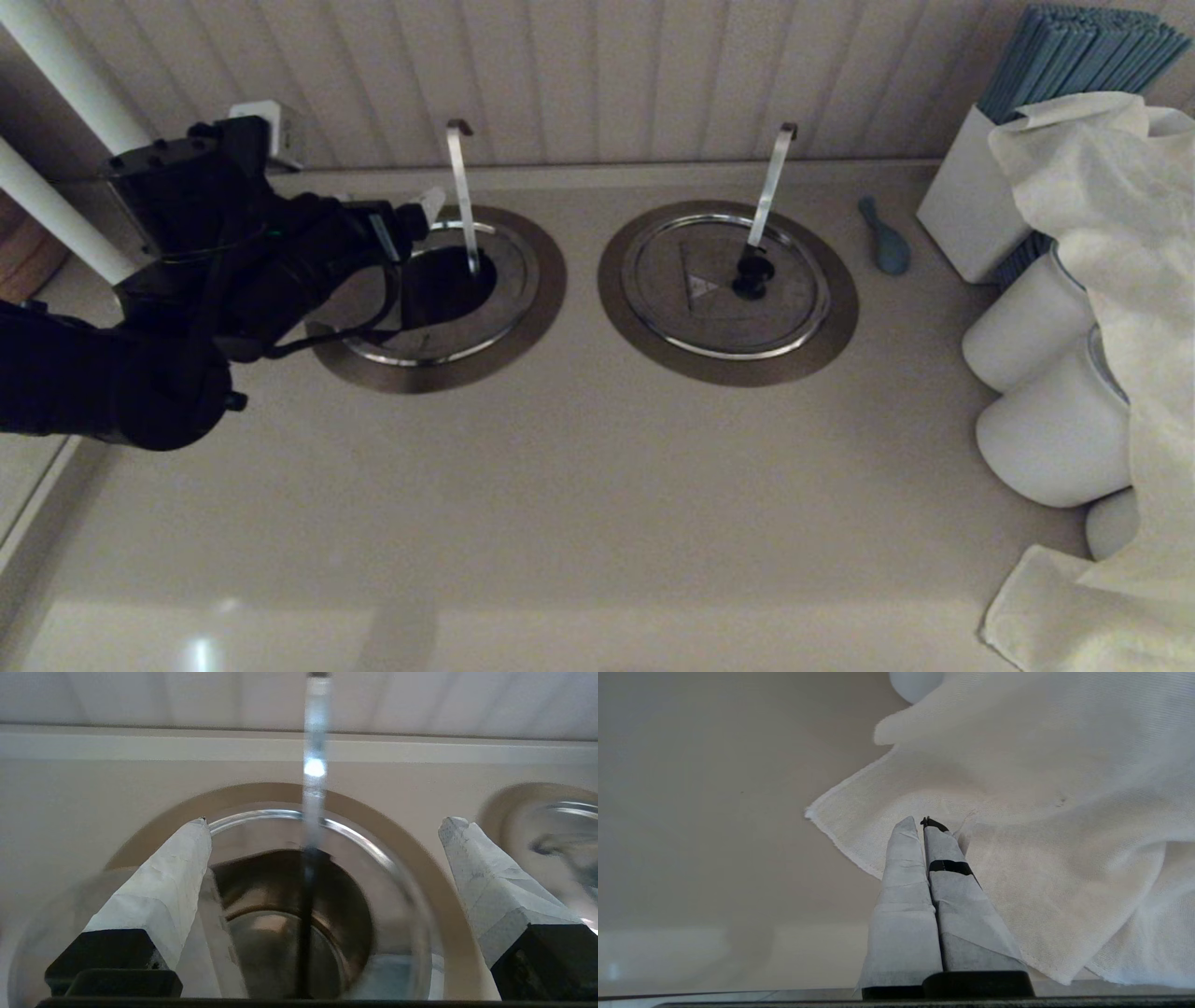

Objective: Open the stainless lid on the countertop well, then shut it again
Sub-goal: Stir with a spoon

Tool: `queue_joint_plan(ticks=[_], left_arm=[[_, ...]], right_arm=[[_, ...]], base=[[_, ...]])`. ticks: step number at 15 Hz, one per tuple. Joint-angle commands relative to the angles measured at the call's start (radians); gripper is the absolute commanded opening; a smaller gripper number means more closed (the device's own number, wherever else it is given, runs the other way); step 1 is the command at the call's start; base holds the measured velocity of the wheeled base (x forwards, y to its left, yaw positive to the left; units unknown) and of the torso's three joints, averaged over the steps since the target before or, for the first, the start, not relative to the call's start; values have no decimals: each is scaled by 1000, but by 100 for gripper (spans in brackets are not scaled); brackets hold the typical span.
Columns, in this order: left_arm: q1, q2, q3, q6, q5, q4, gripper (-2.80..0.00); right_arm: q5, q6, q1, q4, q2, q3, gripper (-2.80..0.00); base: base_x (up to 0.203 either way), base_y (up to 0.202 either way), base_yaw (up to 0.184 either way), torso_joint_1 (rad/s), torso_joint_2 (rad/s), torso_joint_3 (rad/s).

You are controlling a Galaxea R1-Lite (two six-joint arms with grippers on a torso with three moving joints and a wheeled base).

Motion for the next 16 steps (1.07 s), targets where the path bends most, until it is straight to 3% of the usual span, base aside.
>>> queue_joint_plan(ticks=[1,6,10,16], left_arm=[[1,86,-83,4,2,16,0],[-5,254,-366,11,3,171,0],[-5,327,-399,8,-1,169,0],[-6,461,-624,-12,36,164,0]], right_arm=[[0,0,0,0,1,1,-280],[0,0,0,0,1,0,-280],[0,0,0,0,1,0,-280],[0,0,0,0,1,1,-280]], base=[[0,0,0,0,0,0],[0,0,0,0,0,0],[0,0,0,0,0,0],[0,0,0,0,0,0]])
